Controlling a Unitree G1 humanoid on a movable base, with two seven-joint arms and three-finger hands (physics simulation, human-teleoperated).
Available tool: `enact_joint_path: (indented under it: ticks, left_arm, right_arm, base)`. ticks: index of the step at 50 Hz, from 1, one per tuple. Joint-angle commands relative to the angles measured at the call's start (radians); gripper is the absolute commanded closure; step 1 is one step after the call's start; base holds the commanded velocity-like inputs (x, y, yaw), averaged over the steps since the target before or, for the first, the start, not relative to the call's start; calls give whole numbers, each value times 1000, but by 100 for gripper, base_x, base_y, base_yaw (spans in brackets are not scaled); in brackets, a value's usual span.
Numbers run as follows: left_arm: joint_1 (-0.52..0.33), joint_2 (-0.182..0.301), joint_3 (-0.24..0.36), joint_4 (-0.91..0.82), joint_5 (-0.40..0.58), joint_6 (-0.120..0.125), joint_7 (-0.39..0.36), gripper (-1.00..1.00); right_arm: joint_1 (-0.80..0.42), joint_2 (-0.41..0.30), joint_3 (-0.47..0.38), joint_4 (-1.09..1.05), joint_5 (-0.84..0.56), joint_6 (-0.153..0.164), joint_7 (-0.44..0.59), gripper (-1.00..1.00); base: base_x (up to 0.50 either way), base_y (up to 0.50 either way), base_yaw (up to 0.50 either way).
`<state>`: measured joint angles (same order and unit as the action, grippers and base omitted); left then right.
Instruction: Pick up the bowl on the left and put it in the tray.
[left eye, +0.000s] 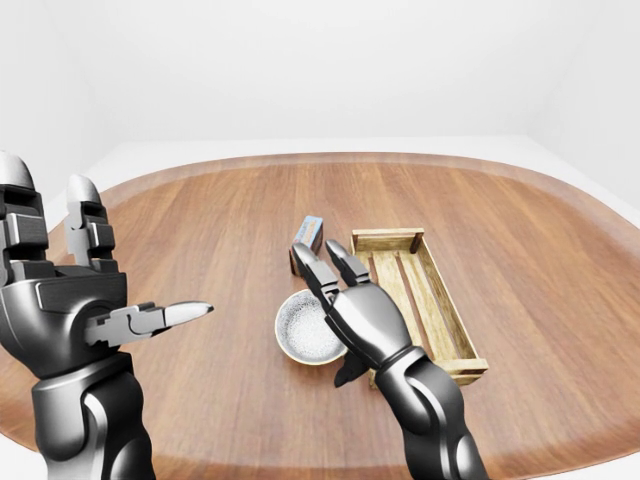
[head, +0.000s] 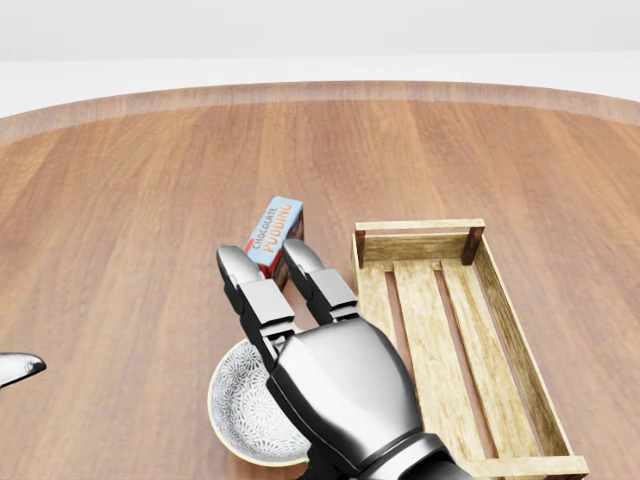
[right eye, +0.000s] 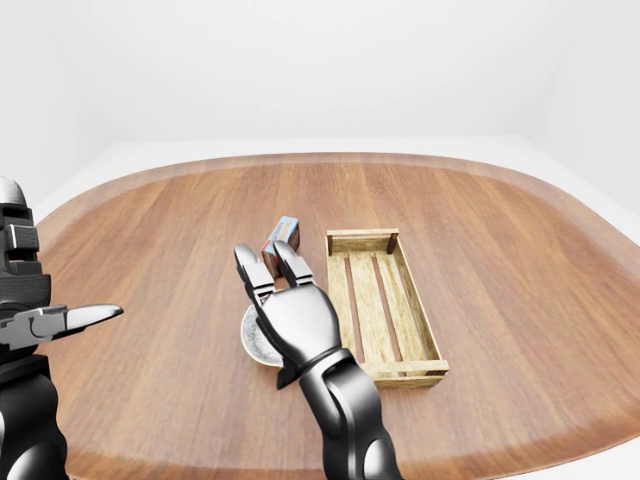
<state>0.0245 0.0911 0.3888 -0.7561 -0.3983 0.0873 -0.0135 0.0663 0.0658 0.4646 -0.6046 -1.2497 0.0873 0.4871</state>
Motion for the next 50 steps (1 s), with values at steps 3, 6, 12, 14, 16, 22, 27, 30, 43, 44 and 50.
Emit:
enact_joint_path:
  ticks: [3, 6, 12, 14, 16, 22, 27, 30, 43, 44, 50]
  left_arm:
    - [-9, 7, 6, 13, -5, 0, 7, -100]
    - [-9, 5, -1, 15, 1, 0, 9, -100]
    - [-2, 1, -1, 0, 2, 0, 7, -100]
    - [-2, 1, -3, 4, 7, 0, 9, -100]
    - [-3, 1, -2, 2, 6, 0, 10, -100]
    - [-3, 1, -1, 2, 5, 0, 10, -100]
    - [-2, -1, -2, 3, 5, 0, 11, -100]
    - [0, -3, -6, 4, 8, 0, 11, -100]
    - [-3, 0, 3, 1, 2, 0, 16, -100]
    - [-4, 0, 3, 4, 1, 0, 16, -100]
    - [-6, 1, 7, 0, -7, 0, 20, -100]
  right_arm:
    - [19, 3, 16, 60, -72, 0, 14, -100]
    - [21, 2, 12, 78, -59, 0, 9, -100]
    - [36, -6, 20, 122, -51, 0, -17, -100]
    - [34, -10, 16, 150, -51, 0, -28, -100]
    - [37, -12, 13, 179, -34, 0, -51, -100]
    - [25, -16, -10, 245, 3, 0, -85, -100]
    - [13, -14, -23, 304, 38, 0, -104, -100]
    - [6, -11, -31, 331, 54, 0, -120, -100]
    - [-51, 4, -76, 506, 125, 0, -205, -100]
    - [-52, 7, -73, 516, 123, 0, -210, -100]
    - [-61, 23, -54, 575, 117, 0, -235, -100]
  base:
    - [0, 0, 0]
    - [0, 0, 0]
    - [0, 0, 0]
    - [0, 0, 0]
    - [0, 0, 0]
    - [0, 0, 0]
    - [0, 0, 0]
    - [0, 0, 0]
    - [0, 0, 0]
    - [0, 0, 0]
    - [0, 0, 0]
